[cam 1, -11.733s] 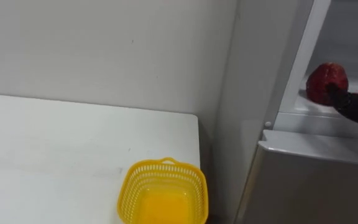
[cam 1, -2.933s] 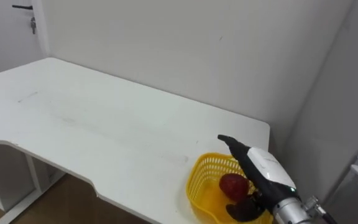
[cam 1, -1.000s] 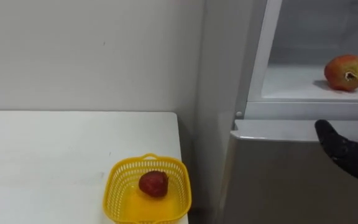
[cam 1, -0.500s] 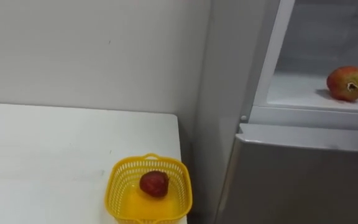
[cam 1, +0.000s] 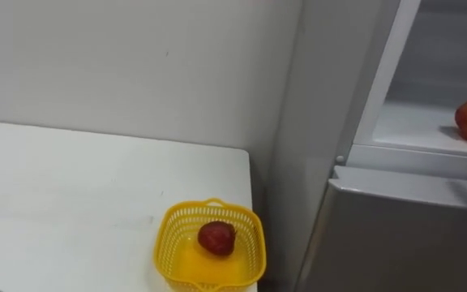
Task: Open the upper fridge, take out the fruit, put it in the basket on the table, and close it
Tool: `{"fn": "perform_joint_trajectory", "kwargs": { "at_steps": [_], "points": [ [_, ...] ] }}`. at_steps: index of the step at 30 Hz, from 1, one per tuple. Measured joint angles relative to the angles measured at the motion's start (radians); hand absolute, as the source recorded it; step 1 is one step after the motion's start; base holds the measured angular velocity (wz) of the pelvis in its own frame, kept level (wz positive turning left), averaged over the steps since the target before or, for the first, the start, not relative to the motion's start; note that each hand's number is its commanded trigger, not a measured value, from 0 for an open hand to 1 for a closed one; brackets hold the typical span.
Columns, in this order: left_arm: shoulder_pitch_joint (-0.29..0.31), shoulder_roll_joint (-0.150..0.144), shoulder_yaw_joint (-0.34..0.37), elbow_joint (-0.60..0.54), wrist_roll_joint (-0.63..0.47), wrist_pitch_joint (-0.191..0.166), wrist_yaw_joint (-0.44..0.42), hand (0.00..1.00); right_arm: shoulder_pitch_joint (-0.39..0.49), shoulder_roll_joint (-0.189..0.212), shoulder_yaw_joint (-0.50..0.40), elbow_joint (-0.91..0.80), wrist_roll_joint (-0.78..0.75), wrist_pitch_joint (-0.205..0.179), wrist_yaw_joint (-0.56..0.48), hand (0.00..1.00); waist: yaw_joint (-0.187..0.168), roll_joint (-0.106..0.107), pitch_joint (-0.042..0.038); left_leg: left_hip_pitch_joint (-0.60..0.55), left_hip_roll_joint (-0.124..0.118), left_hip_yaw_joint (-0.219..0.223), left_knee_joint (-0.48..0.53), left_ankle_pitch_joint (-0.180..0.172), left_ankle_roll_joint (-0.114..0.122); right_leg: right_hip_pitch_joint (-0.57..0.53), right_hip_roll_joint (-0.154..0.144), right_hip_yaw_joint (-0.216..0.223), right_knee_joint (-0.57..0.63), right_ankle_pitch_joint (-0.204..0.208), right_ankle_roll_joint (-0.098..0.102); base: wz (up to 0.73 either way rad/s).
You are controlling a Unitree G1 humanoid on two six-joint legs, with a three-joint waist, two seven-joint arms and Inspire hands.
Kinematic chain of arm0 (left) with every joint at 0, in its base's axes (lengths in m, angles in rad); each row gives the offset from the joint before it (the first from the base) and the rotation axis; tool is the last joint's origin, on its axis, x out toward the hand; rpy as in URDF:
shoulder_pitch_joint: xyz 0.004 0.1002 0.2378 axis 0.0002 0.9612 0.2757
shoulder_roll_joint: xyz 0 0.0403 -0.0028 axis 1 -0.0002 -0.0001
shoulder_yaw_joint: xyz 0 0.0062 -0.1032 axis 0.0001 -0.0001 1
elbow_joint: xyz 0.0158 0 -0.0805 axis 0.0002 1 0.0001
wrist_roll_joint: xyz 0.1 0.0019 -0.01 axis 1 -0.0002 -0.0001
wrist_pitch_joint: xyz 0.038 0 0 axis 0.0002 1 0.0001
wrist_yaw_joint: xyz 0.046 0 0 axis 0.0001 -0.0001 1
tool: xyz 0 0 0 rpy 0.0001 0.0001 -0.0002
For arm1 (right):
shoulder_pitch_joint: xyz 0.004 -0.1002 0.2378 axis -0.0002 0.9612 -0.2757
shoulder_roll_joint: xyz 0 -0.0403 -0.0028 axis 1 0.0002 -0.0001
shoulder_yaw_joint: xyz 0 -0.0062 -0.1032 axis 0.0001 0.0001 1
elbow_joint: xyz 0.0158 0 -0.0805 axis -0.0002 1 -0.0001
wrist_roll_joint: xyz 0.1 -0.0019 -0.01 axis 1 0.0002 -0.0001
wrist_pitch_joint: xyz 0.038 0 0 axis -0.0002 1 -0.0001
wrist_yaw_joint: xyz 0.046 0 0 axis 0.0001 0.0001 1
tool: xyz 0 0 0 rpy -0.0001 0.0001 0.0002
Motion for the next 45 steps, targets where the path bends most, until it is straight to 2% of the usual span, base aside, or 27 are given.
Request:
{"fn": "perform_joint_trajectory", "kwargs": {
  "at_steps": [2, 4, 7, 10, 15, 18, 21, 26, 30, 34, 38, 42, 45],
  "points": [
    [-0.001, 0.003, 0.008, 0.001, -0.001, 0.0, 0.0, 0.0, -0.024, -0.027, 0.019, 0.025, 0.024, 0.008, 0.02, 0.0, 0.004, -0.017, -0.0037, 0.0, 0.0, -0.006, 0.0, 0.0, 0.0, 0.001, -0.001, -0.014, -0.001, 0.0, 0.0, 0.07],
    [0.002, 0.009, 0.017, 0.003, -0.002, 0.002, 0.001, 0.0, -0.069, -0.037, 0.027, 0.09, 0.027, 0.014, 0.043, 0.0, 0.005, -0.032, -0.0068, -0.001, 0.0, -0.018, 0.005, -0.001, -0.001, 0.002, -0.001, -0.02, 0.002, 0.0, 0.0, 0.1],
    [0.004, 0.015, 0.017, 0.003, -0.003, 0.016, 0.003, 0.0, -0.12, -0.068, 0.057, 0.163, 0.028, 0.034, 0.077, 0.0, 0.01, -0.04, -0.0103, -0.002, 0.0, -0.023, 0.005, -0.001, -0.001, 0.003, -0.001, -0.022, 0.002, 0.001, 0.0, 0.04],
    [0.012, 0.016, 0.018, 0.003, -0.001, 0.024, 0.003, 0.0, -0.155, -0.07, 0.077, 0.205, 0.027, 0.04, 0.115, 0.0, 0.014, -0.038, -0.0089, -0.003, -0.001, -0.027, 0.009, -0.002, -0.001, 0.006, -0.002, -0.031, 0.002, 0.001, 0.0, 0.04],
    [0.016, 0.019, 0.018, 0.001, 0.0, 0.039, -0.013, 0.0, -0.18, -0.074, 0.094, 0.226, 0.033, 0.041, 0.156, 0.0, 0.011, -0.025, -0.001, -0.021, 0.001, -0.035, 0.027, -0.007, -0.001, 0.001, -0.002, -0.041, 0.005, 0.001, 0.0, 0.06],
    [0.023, 0.028, 0.018, 0.0, 0.0, 0.039, -0.02, 0.0, -0.182, -0.1, 0.1, 0.251, 0.033, 0.041, 0.176, 0.0, 0.013, -0.018, -0.0019, -0.024, 0.003, -0.037, 0.031, -0.007, -0.001, -0.005, -0.002, -0.042, 0.018, 0.001, -0.001, 0.0],
    [0.024, 0.034, 0.018, 0.0, 0.006, 0.039, -0.021, 0.0, -0.183, -0.139, 0.116, 0.307, 0.051, 0.042, 0.186, 0.0, 0.016, -0.023, -0.0054, -0.026, 0.003, -0.039, 0.033, -0.006, -0.002, -0.005, -0.002, -0.044, 0.019, 0.001, -0.001, 0.0],
    [0.026, 0.034, 0.02, 0.0, 0.016, 0.037, -0.023, 0.0, -0.202, -0.144, 0.131, 0.36, 0.068, 0.05, 0.198, 0.0, 0.014, -0.035, -0.0144, -0.026, 0.003, -0.039, 0.037, -0.006, -0.002, -0.004, -0.002, -0.045, 0.021, 0.001, -0.001, 0.0],
    [0.027, 0.034, 0.02, -0.001, 0.016, 0.036, -0.023, 0.0, -0.22, -0.153, 0.131, 0.387, 0.088, 0.051, 0.198, 0.0, 0.016, -0.04, -0.018, -0.024, 0.004, -0.039, 0.038, -0.006, -0.002, -0.01, -0.003, -0.044, 0.036, 0.001, -0.001, 0.0],
    [0.029, 0.034, 0.02, -0.001, 0.016, 0.036, -0.024, 0.0, -0.222, -0.179, 0.135, 0.387, 0.115, 0.051, 0.198, 0.0, 0.02, -0.042, -0.0182, -0.024, 0.003, -0.039, 0.041, -0.006, -0.002, -0.008, -0.004, -0.044, 0.036, 0.001, -0.001, 0.0],
    [0.032, 0.035, 0.02, -0.001, 0.016, 0.035, -0.024, 0.0, -0.242, -0.181, 0.135, 0.386, 0.111, 0.051, 0.193, 0.0, 0.015, -0.044, -0.012, -0.024, 0.003, -0.037, 0.042, -0.006, -0.002, -0.007, -0.004, -0.044, 0.036, 0.001, -0.001, 0.0],
    [0.03, 0.04, 0.037, 0.0, 0.015, 0.025, -0.023, 0.0, -0.264, -0.19, 0.134, 0.366, 0.084, 0.05, 0.173, 0.0, 0.004, -0.052, -0.0102, -0.035, 0.003, -0.037, 0.041, -0.005, -0.003, -0.021, -0.004, -0.044, 0.037, 0.0, -0.002, -0.01],
    [0.028, 0.054, 0.037, -0.001, 0.015, 0.017, -0.022, 0.0, -0.282, -0.22, 0.134, 0.354, 0.061, 0.05, 0.16, 0.0, 0.003, -0.06, -0.0114, -0.04, 0.003, -0.037, 0.041, -0.004, -0.003, -0.025, -0.004, -0.043, 0.036, 0.0, -0.002, 0.0]
  ]
}}
